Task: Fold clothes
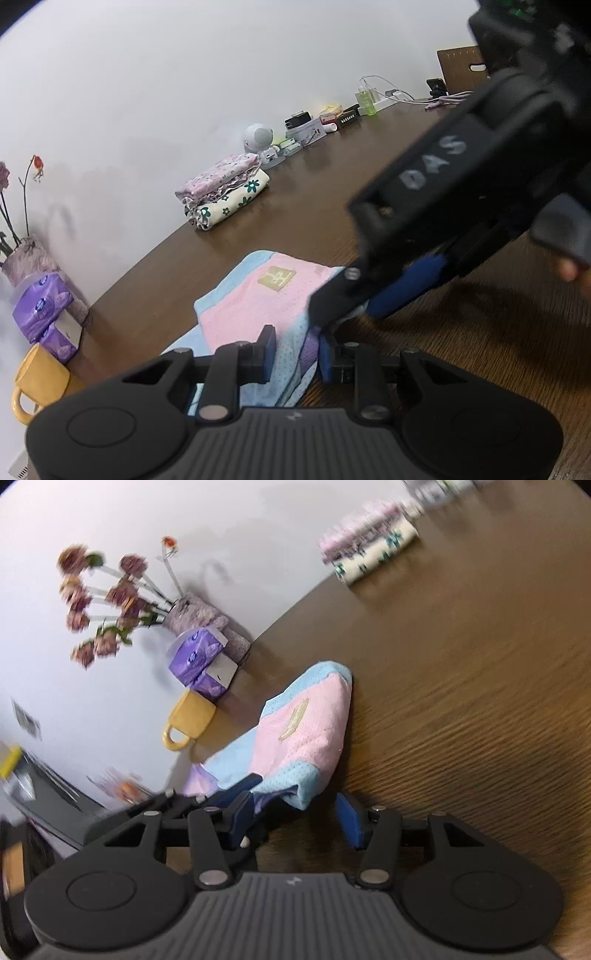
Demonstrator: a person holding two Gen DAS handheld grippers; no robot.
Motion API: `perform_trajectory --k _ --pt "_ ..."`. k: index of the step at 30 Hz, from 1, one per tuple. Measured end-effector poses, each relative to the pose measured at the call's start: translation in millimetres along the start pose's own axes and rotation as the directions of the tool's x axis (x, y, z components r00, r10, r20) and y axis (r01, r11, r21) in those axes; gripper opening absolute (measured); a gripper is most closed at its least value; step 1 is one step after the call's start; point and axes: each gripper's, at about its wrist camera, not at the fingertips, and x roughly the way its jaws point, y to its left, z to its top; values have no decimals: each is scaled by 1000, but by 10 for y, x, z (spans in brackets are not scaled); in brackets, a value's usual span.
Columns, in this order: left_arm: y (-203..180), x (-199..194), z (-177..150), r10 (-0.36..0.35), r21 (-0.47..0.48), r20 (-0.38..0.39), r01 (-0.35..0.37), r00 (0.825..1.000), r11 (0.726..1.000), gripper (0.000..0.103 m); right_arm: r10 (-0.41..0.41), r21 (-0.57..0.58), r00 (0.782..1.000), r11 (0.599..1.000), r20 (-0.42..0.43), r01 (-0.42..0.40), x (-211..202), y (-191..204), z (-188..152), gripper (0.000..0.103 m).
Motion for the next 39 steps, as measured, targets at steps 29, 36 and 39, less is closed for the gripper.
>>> perform_trajectory --k 29,36,39 --pt "1662 287 -406 -288 -437 -65 232 955 869 47 -172 53 977 985 126 166 363 224 -8 9" --pt "1628 341 -398 -342 -418 -63 287 937 862 47 -277 -97 947 951 164 295 266 433 68 8" --pt "1560 362 -359 -376 -398 -57 324 925 858 47 -329 -168 925 918 191 360 182 510 109 7"
